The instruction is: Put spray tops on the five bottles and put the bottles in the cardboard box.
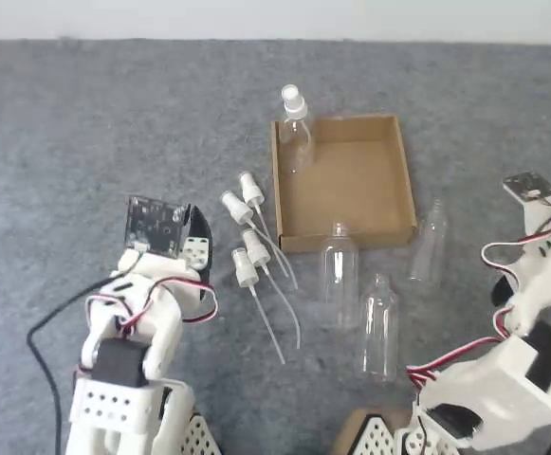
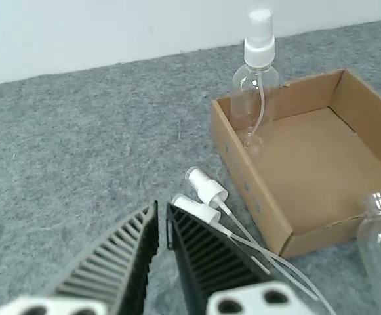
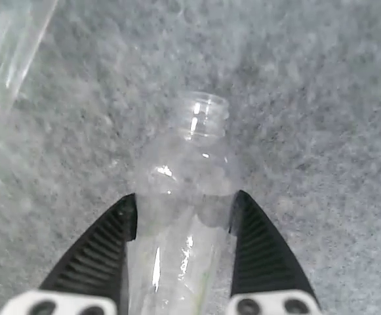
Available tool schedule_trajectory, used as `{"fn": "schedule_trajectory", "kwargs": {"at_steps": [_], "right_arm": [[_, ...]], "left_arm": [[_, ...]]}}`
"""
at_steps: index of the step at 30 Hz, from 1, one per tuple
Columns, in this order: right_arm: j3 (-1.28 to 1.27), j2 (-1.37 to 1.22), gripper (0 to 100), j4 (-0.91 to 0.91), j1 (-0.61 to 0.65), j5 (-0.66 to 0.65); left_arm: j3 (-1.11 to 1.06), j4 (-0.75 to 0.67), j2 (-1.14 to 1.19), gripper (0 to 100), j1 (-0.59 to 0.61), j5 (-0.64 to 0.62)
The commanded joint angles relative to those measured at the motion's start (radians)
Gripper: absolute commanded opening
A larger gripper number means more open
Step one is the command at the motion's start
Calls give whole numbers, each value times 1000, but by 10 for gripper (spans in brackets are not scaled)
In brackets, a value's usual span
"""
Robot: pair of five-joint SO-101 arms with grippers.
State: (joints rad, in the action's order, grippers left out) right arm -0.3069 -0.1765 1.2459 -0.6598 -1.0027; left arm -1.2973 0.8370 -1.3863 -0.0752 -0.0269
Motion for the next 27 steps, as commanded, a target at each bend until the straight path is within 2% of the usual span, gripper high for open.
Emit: {"fn": "schedule_trajectory", "kwargs": {"at_steps": [1, 6, 10, 15, 20, 27], "right_arm": [[-69, -24, 17, -5, -28, -32], [-69, -25, 17, -5, -28, -32], [-71, -25, 17, -5, -28, -32], [-71, -25, 17, -5, -28, -32], [-71, -25, 17, -5, -27, -32], [-71, -25, 17, -5, -28, -32]], "left_arm": [[236, 77, 288, 12, -9, 15], [392, 127, 646, 19, -11, 20], [438, 100, 845, 109, -12, 20], [438, 69, 953, 174, -55, 20], [437, 68, 999, 178, -144, 14], [437, 29, 1120, 176, -147, 20]]}}
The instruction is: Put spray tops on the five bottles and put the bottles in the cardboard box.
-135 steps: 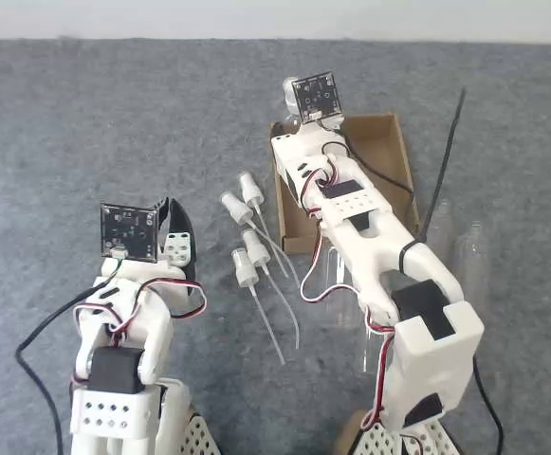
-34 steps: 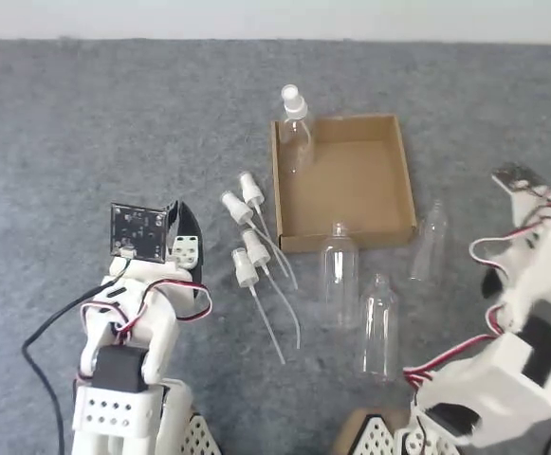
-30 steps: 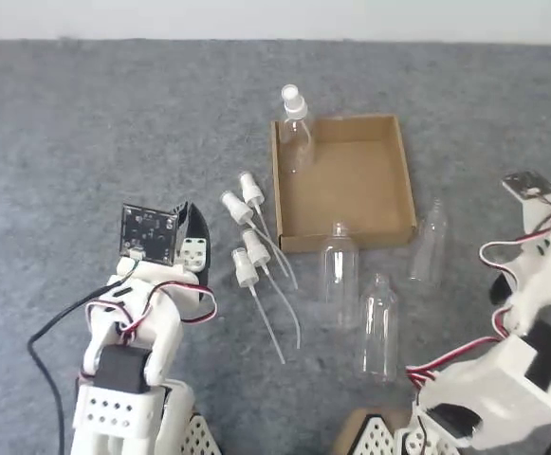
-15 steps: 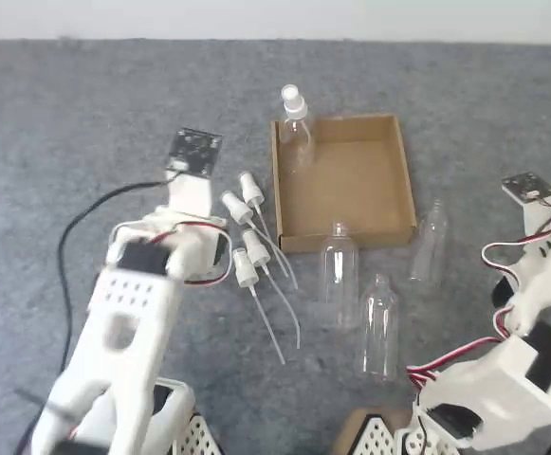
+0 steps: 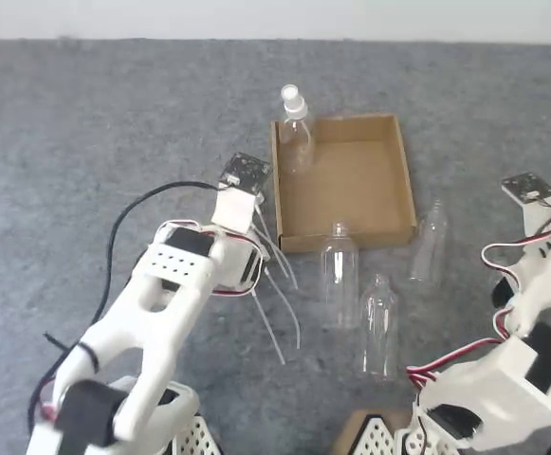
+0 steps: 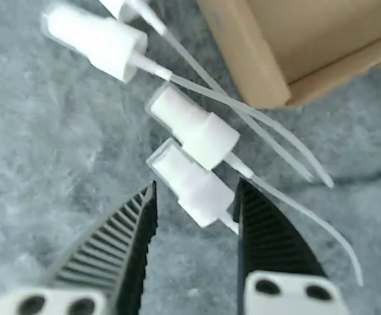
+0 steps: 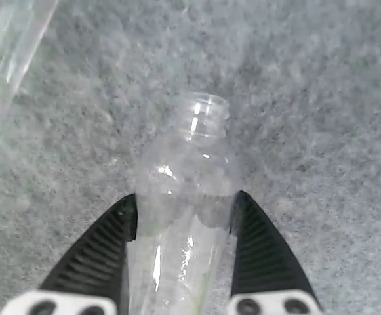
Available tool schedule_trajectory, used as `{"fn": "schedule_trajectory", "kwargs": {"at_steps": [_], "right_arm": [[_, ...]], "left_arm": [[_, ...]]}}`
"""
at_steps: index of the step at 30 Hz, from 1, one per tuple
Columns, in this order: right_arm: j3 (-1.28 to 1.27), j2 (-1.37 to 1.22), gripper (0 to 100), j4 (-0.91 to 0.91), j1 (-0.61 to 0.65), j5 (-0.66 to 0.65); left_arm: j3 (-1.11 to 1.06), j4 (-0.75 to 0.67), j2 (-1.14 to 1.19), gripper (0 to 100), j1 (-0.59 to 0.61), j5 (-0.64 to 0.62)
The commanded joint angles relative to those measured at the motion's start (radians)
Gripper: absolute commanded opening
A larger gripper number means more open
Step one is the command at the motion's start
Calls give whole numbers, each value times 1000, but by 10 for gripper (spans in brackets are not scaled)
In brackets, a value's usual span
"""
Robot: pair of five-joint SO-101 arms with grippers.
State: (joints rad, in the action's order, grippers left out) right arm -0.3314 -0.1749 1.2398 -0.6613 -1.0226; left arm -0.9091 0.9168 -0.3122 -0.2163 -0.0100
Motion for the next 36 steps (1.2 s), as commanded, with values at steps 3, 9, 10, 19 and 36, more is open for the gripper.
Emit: {"fn": "schedule_trajectory", "kwargs": {"at_steps": [3, 9, 10, 19, 36], "right_arm": [[-46, -27, 17, 2, -27, -12], [-46, -27, 17, 2, -27, -12], [-46, -27, 17, 2, -25, -14], [-46, -35, 17, 2, -21, -14], [-46, -38, 17, 2, -22, -14]], "left_arm": [[56, -66, 107, 174, -3, 6], [59, -43, 118, 173, 63, 83], [59, -37, 118, 173, 75, 94], [101, 29, 118, 175, 164, 196], [208, 58, 158, 174, 155, 132]]}}
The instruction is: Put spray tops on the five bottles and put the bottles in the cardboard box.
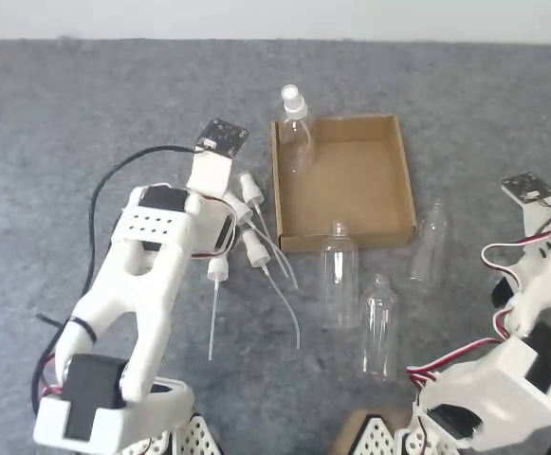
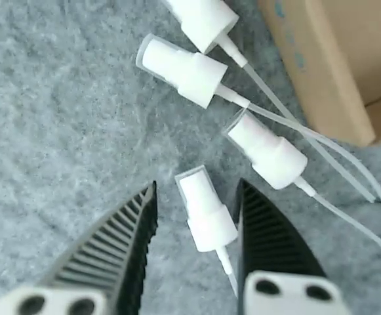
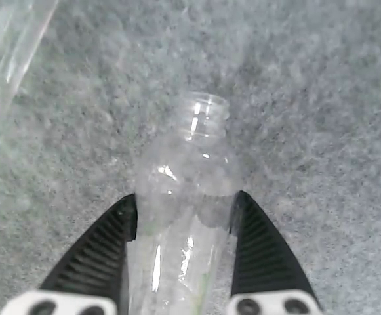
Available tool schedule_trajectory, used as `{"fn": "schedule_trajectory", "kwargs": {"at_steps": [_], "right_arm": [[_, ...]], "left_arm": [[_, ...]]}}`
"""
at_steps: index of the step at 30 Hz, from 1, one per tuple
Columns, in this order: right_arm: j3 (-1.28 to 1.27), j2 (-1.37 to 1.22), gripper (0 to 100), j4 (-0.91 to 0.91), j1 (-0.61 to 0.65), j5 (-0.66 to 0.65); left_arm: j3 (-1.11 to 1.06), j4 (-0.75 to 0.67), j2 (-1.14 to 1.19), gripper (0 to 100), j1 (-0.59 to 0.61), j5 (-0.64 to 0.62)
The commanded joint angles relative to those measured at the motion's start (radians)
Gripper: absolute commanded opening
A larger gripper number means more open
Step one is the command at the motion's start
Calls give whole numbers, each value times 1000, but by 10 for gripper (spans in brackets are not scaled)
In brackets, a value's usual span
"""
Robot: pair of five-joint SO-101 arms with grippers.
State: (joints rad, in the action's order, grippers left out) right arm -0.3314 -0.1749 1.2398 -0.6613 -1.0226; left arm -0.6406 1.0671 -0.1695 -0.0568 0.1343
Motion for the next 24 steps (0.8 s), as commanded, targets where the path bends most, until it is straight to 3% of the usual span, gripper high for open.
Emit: {"fn": "schedule_trajectory", "kwargs": {"at_steps": [1, 9, 12, 17, 24], "right_arm": [[-46, -38, 17, 2, -22, -14], [-48, -38, 17, 2, -27, -14], [-48, -38, 17, 2, -27, -14], [-48, -38, 18, 2, -25, -14], [-48, -38, 20, 4, -22, -14]], "left_arm": [[-81, -115, 31, 174, -6, -12], [-67, -175, 178, 169, 2, -12], [-62, -173, 181, 108, -6, -12], [-64, -172, 157, 13, -8, -12], [-42, -55, -9, 10, -8, -11]]}}
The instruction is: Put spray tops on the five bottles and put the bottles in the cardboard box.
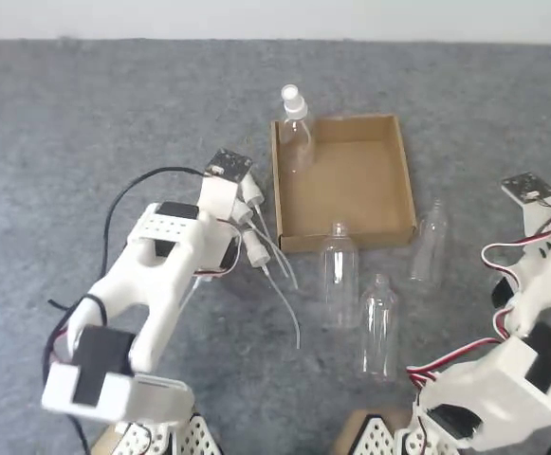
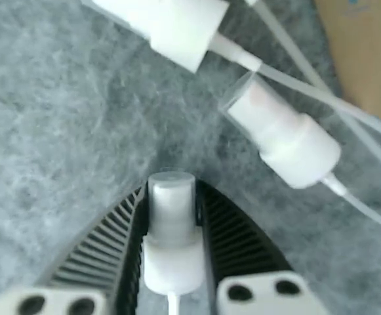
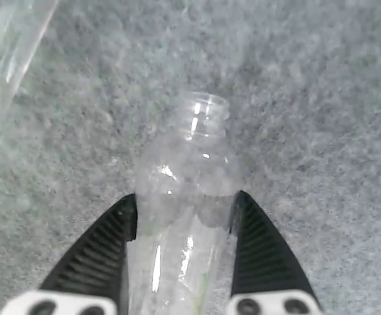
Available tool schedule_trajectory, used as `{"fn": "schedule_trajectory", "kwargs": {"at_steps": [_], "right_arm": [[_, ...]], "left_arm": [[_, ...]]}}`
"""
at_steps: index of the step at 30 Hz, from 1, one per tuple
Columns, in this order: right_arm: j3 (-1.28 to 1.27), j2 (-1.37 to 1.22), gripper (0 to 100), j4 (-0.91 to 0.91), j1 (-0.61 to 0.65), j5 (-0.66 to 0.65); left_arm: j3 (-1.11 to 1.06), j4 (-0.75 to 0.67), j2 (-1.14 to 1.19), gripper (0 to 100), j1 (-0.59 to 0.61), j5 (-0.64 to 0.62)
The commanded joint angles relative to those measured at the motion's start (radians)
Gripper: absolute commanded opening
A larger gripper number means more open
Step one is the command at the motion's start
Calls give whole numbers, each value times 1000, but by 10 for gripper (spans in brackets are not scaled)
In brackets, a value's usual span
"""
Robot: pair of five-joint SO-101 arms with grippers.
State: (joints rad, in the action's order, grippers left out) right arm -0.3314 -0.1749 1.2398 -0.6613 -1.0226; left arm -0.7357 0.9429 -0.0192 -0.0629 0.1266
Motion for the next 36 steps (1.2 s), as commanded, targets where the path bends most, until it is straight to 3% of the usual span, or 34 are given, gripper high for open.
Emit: {"fn": "schedule_trajectory", "kwargs": {"at_steps": [1, 7, 17, 21, 30, 36], "right_arm": [[-48, -38, 20, 4, -22, -14], [-41, -27, 30, 12, -19, -9], [-11, -24, 279, 15, -13, -2], [51, -24, 340, 15, 2, 92], [152, -24, 363, 21, 48, 144], [288, -24, 363, 200, 99, 143]], "left_arm": [[50, 89, -209, 10, -2, -3], [-24, 155, -506, 10, -2, -68], [-228, -15, -609, 10, 0, -75], [-254, -34, -609, 10, 0, -75], [-288, -74, -609, 10, 2, -75], [-291, -77, -609, 10, 3, -75]]}}
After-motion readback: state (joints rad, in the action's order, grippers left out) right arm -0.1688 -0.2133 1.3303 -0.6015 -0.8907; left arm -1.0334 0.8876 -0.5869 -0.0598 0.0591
